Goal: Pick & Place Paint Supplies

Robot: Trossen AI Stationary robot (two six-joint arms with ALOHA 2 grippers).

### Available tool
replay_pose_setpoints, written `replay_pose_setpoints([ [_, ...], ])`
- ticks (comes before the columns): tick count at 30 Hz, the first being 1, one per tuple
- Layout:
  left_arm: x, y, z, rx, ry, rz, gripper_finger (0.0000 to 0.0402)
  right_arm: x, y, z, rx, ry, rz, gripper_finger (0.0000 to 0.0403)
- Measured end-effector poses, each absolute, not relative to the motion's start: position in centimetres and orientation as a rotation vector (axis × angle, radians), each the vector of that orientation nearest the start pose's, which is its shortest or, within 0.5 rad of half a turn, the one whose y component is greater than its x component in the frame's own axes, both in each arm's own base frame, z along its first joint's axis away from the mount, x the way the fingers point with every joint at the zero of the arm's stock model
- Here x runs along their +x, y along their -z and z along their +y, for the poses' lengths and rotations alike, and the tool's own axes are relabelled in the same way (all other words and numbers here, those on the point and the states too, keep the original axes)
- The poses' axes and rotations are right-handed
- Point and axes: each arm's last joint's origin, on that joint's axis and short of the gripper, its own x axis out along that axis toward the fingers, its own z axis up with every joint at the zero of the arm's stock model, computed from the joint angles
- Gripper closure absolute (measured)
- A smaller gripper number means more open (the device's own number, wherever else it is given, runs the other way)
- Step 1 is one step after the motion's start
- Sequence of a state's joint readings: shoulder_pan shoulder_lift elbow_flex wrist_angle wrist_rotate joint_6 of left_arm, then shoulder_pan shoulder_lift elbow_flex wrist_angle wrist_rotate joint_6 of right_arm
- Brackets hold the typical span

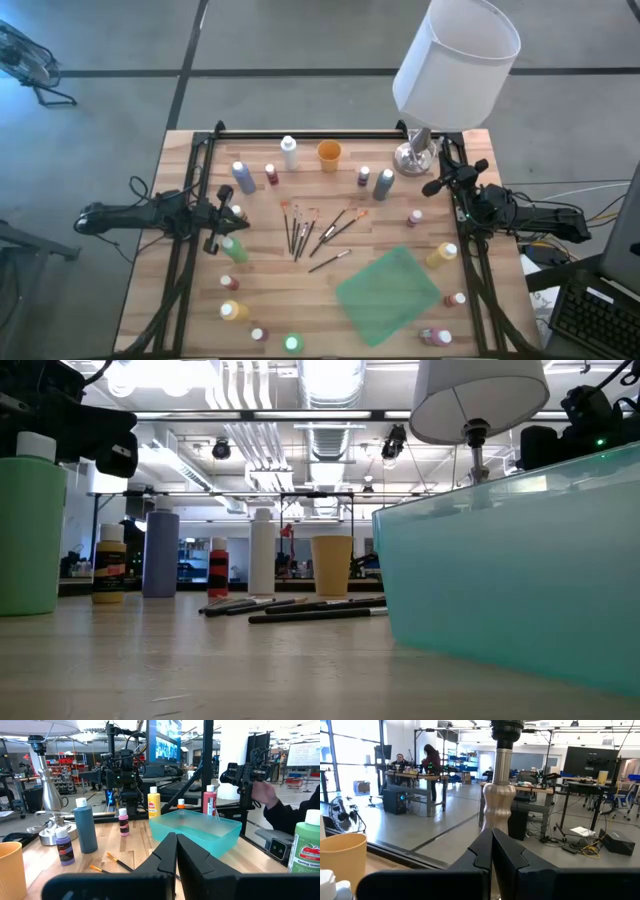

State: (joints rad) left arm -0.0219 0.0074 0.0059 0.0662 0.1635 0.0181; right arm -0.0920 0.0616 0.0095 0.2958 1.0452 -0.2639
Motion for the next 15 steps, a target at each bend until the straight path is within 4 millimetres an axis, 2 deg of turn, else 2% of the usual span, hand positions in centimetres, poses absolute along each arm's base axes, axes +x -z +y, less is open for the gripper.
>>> replay_pose_setpoints([
  [7,9.7,-17.1,-0.7,0.022,0.185,-0.066,0.0388,8.2,-18.7,-3.2,-0.116,1.128,-0.088,0.0394],
  [11,9.7,-17.1,-0.7,0.022,0.184,-0.066,0.0388,8.5,-18.9,-3.0,-0.137,0.981,-0.127,0.0394],
  [15,9.7,-17.1,-0.7,0.022,0.184,-0.066,0.0388,8.6,-20.2,-2.5,-0.129,0.759,-0.295,0.0394],
])
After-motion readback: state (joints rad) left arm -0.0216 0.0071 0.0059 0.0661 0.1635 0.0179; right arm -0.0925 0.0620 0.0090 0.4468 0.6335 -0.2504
